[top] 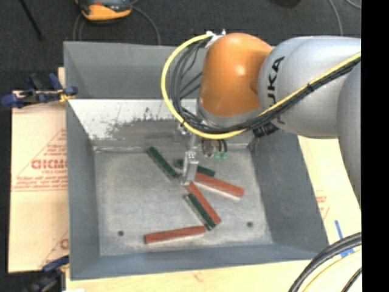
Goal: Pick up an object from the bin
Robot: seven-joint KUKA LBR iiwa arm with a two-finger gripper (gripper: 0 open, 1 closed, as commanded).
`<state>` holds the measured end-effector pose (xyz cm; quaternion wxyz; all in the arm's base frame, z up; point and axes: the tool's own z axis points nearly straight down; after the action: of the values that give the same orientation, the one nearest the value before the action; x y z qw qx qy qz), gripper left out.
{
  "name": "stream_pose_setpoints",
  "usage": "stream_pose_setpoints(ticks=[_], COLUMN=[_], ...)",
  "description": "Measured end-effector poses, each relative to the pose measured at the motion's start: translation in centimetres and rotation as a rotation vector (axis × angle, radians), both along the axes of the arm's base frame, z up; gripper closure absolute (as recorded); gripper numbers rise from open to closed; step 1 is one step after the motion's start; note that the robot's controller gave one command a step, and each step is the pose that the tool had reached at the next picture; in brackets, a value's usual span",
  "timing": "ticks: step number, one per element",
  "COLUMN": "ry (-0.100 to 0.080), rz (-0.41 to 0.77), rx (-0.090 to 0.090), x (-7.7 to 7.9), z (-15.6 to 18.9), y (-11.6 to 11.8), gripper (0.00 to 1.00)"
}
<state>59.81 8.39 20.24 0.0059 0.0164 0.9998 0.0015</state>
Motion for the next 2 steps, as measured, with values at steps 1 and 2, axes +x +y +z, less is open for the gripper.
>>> stream_pose_setpoints(ticks=[1, 2], ry=[0.005, 0.007], rz=[0.087, 0.194], rx=[-0.003, -0.004], x=[-2.7, -0.2], z=[-6.2, -10.3], y=[-2.1, -4.7], gripper=[0.00, 0.00])
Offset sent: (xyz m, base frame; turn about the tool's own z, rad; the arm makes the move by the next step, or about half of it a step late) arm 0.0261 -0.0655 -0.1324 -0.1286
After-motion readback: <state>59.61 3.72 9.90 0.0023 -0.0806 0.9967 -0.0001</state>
